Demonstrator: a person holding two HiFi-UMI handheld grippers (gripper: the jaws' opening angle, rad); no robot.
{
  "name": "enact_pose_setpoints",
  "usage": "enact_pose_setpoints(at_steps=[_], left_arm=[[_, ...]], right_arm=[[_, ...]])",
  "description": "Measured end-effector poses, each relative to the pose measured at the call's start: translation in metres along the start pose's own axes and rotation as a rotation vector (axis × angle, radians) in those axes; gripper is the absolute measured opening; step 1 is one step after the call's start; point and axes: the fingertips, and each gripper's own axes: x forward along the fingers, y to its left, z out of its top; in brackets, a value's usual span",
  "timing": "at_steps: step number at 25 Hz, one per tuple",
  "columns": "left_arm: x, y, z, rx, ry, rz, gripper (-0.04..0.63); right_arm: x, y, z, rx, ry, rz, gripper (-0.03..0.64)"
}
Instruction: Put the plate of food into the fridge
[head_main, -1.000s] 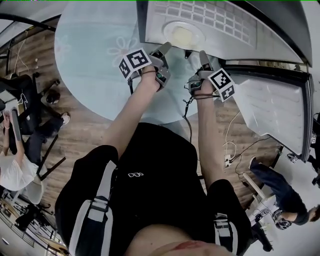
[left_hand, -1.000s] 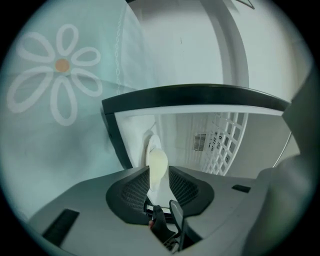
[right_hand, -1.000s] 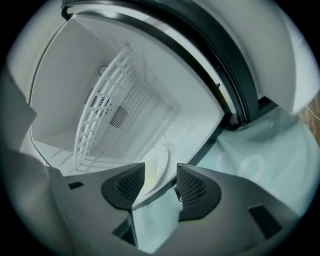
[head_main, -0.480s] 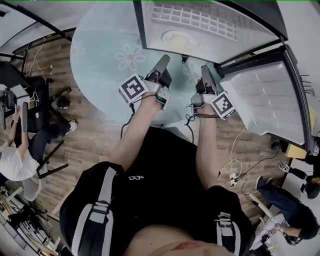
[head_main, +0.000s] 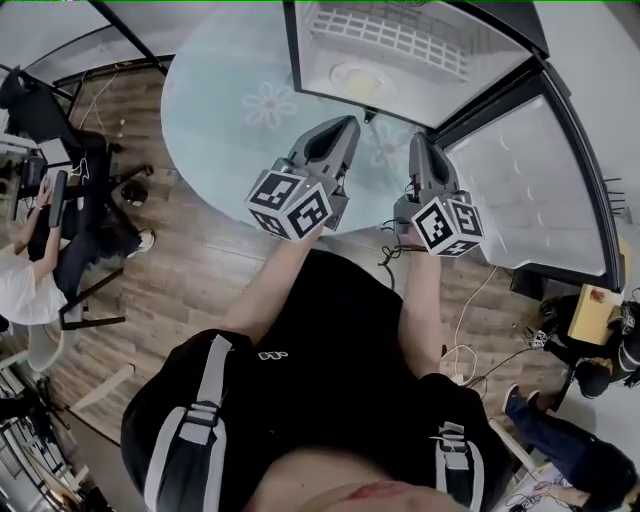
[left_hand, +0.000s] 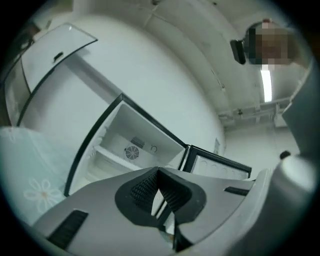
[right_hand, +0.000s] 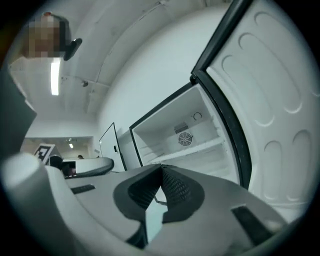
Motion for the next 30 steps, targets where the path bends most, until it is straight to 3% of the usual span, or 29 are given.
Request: enact_pose_setpoints(at_steps=[2,4,7,10,13,19,30], left_arm=[[-0.004,-0.005,0.006,0.152,-0.018,0.082,0.0],[-0.002,-0.019,0.006,0.263,-0.019,0.1,0.0],[0.005,-0.044,0.001,0.329,-0.006,0.074,0.0],[0.008,-0.051,-0.011,0.323,0.03,0.068,0.0],[0.012,-0.03,-0.02,0.275,0.087,0.09,0.0],[0.019,0.0,-0.02,0.263,0.126,0.103,0.0],[0.011,-0.061,-0.04,0.297,0.117,0.066,0.0]], right_arm=[[-0.002,0.007,0.002,-0.048,0.015,0.019,-0.002],[-0.006,0.017,0.007,-0.076,0.018,0.063,-0.002],[-0.013,0.03,0.015,-0.133,0.021,0.112,-0.002],[-0.018,0.035,0.013,-0.157,0.031,0.127,-0.002],[-0.006,0.036,0.01,-0.157,0.049,0.127,-0.002],[0.023,0.037,0.006,-0.188,0.076,0.113,-0.002],[-0.032,0.035,0.02,-0.241,0.033,0.13,-0.002]])
